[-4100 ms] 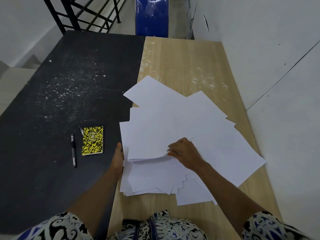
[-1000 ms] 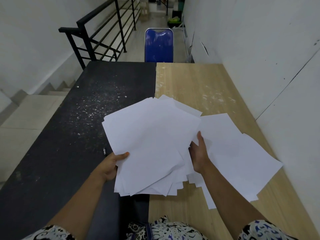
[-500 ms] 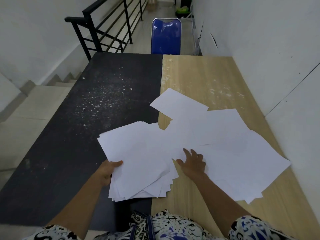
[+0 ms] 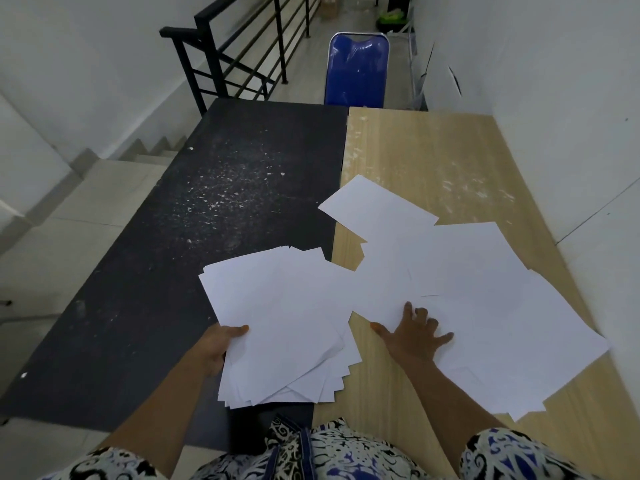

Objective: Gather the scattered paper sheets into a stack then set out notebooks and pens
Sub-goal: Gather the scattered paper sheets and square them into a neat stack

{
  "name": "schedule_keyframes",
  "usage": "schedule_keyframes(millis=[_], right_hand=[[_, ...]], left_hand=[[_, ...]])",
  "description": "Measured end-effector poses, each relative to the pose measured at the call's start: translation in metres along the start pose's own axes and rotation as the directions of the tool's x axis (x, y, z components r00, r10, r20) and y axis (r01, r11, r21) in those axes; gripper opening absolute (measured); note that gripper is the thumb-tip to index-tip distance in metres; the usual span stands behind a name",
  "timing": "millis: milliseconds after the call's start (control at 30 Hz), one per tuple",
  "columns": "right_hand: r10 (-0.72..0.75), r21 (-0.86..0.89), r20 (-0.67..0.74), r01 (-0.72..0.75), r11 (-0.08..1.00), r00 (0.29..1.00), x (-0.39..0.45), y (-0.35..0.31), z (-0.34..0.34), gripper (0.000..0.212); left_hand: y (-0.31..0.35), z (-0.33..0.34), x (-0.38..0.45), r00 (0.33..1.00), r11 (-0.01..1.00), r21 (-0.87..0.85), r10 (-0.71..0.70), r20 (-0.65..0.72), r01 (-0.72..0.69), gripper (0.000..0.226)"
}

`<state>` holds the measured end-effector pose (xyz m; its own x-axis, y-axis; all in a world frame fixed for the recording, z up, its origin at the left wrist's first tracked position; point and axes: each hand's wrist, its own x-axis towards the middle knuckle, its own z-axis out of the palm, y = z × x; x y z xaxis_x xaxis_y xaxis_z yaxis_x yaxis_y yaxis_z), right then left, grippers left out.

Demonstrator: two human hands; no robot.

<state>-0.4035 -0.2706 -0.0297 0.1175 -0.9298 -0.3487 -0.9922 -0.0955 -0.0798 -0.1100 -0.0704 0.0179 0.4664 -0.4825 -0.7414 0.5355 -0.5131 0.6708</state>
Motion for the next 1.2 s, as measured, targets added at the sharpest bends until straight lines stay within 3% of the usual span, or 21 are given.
schedule_keyframes(millis=[300,500,600,700,867,1033,1100,1200], right_hand=[[0.047,0.038,-0.056,-0.045,0.998,0.997,-0.003,-0.002,0.000,0.057],[0.204,0.106,-0.054,-0.197,0.975,0.978,0.011,0.003,-0.014,0.045],[0.230,0.199,-0.146,-0.199,0.959,0.962,0.014,0.001,-0.019,0.042],[0.223,0.376,-0.291,-0.103,0.921,0.930,0.016,-0.005,-0.026,0.041],[-0.031,0.412,-0.447,0.237,0.880,0.894,0.007,-0.021,-0.036,0.046],[-0.384,0.322,-0.437,0.539,0.778,0.814,-0.015,-0.035,-0.018,0.075],[-0.530,0.241,-0.337,0.615,0.750,0.778,-0.026,-0.040,-0.012,0.085],[-0.701,0.153,-0.045,0.698,0.699,0.712,-0.044,-0.044,0.001,0.091]], left_hand=[[-0.004,0.001,-0.005,1.000,1.000,-0.001,0.010,0.005,-0.010,0.025],[0.001,-0.001,-0.014,0.997,0.999,-0.045,0.021,0.070,-0.018,0.030],[0.010,0.007,-0.015,0.994,0.996,-0.081,0.047,0.094,-0.039,0.026],[0.024,0.020,-0.013,0.990,0.997,-0.042,0.076,0.121,-0.071,0.027],[0.030,0.038,0.002,0.996,0.994,0.094,0.040,0.085,-0.048,0.035],[0.012,0.043,0.011,1.000,0.993,0.119,0.003,-0.005,-0.002,0.039],[0.008,0.044,0.008,0.999,1.000,0.004,0.019,0.026,-0.019,0.034],[0.005,0.043,0.008,0.994,0.982,-0.184,0.051,0.097,-0.032,0.045]])
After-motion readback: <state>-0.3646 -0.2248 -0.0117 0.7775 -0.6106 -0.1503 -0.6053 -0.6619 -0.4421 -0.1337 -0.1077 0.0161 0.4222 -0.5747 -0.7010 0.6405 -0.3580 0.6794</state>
